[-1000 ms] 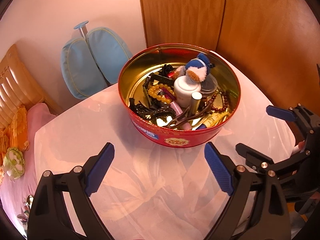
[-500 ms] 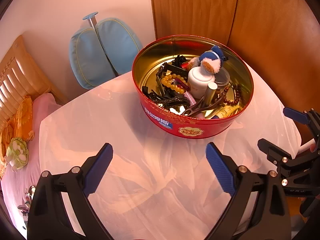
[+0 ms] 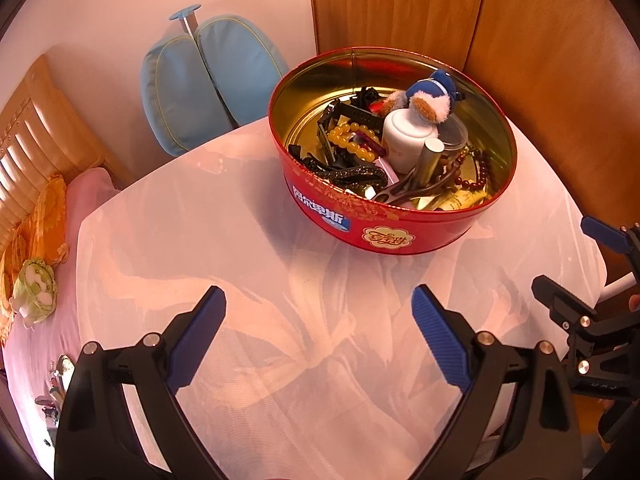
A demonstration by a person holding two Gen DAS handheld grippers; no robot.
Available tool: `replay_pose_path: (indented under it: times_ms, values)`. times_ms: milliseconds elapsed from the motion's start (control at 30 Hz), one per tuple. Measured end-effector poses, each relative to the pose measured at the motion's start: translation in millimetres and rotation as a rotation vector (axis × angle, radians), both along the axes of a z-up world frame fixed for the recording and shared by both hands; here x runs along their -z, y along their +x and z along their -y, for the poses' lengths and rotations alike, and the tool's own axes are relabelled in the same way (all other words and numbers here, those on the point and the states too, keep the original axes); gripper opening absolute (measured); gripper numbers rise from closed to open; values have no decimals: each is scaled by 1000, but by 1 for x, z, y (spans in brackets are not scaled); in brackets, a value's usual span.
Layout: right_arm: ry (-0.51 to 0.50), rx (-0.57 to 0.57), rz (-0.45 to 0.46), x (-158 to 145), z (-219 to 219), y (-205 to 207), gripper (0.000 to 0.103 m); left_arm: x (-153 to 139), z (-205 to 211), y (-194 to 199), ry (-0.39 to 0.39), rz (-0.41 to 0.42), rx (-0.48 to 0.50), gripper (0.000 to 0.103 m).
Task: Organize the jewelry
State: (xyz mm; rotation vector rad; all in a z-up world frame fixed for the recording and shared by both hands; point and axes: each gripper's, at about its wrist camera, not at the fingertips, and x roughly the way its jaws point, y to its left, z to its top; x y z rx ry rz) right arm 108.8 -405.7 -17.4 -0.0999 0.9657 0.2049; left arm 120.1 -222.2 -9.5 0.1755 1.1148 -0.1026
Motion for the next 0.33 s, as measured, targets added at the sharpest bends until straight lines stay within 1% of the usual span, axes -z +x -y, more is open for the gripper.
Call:
replay_pose_path:
  times_ms: [100,167,233,333]
  values:
    - [1,0,0,0,0,0,97,1,-1,0,4,-2,-4,91]
    - [0,0,-1,0,-1,0,97,2,-1,0,-12,-17,1,91]
    - [0,-2,0,0,-1,-1,97,5,-2,1,8,-29,-12,91]
    - [-2,-8,0,0,-4,-3,97,9,-8,2,11,-47,-40,91]
